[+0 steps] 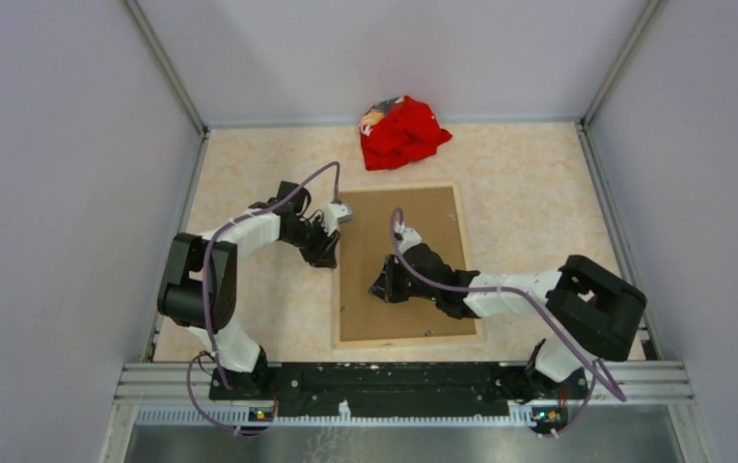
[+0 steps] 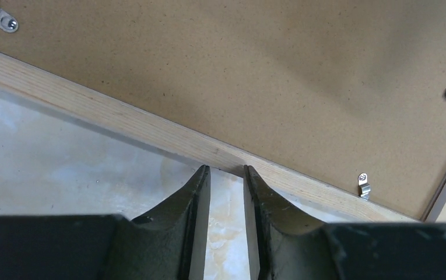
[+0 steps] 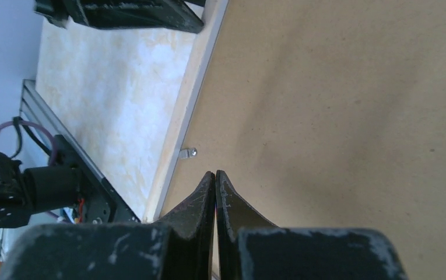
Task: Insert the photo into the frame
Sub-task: Turn over the photo frame item on the photo frame, then install the photo frame at the center of the board.
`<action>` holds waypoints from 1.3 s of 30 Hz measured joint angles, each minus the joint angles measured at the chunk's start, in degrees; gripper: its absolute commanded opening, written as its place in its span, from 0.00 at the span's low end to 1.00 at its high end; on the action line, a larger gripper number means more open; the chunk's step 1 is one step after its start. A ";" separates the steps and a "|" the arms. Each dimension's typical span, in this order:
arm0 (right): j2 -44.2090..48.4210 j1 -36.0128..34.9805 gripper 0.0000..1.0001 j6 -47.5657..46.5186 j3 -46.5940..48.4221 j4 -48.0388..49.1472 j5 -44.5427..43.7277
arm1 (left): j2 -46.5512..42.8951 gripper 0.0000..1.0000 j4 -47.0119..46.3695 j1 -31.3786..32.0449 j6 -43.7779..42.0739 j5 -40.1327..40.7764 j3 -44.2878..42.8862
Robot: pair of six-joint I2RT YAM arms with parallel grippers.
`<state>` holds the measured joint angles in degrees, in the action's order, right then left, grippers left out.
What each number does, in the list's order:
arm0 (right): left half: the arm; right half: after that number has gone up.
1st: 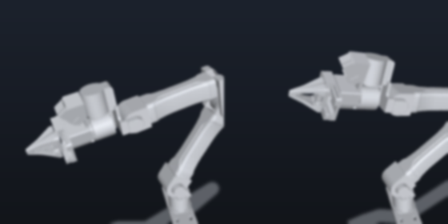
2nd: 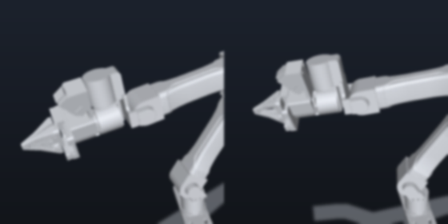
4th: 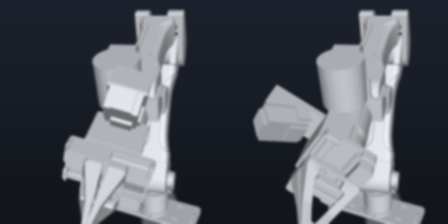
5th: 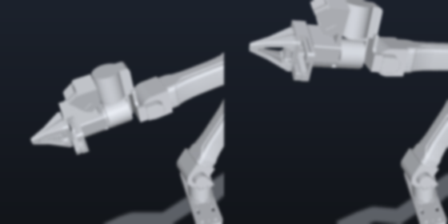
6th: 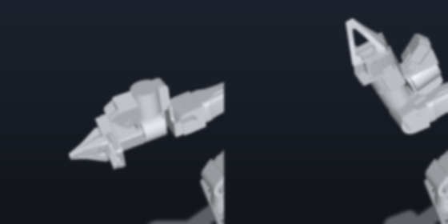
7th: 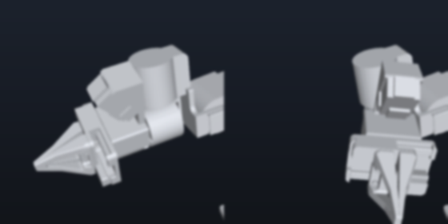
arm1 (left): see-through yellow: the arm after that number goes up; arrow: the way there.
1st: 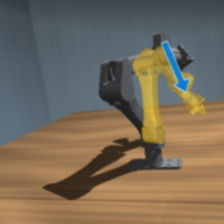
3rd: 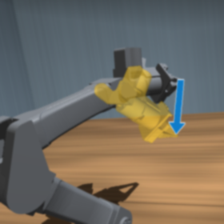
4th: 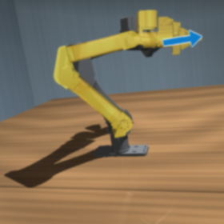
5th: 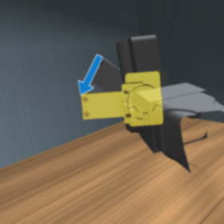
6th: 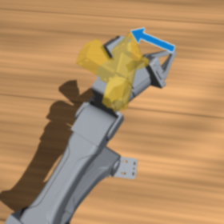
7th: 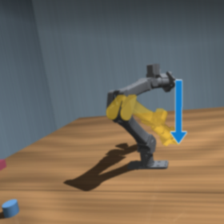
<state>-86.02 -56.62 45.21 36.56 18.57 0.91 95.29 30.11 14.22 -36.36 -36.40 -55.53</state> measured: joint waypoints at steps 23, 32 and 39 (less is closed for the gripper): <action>-11.21 -8.35 0.00 -2.01 5.40 4.39 -0.92 | 1.22 0.09 1.42 -0.70 0.26 -1.27 -0.98; -13.75 -9.27 0.00 -2.69 6.01 4.50 -1.31 | 1.40 0.08 1.70 -0.72 0.46 -1.22 -1.27; -14.88 -9.27 0.00 -2.73 6.78 4.85 -1.31 | 1.53 0.07 2.03 -0.72 0.52 -1.11 -1.49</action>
<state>-100.90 -65.89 42.48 43.33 23.42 -0.40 96.82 32.14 13.50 -35.83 -37.52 -57.01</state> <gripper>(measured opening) 0.003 0.076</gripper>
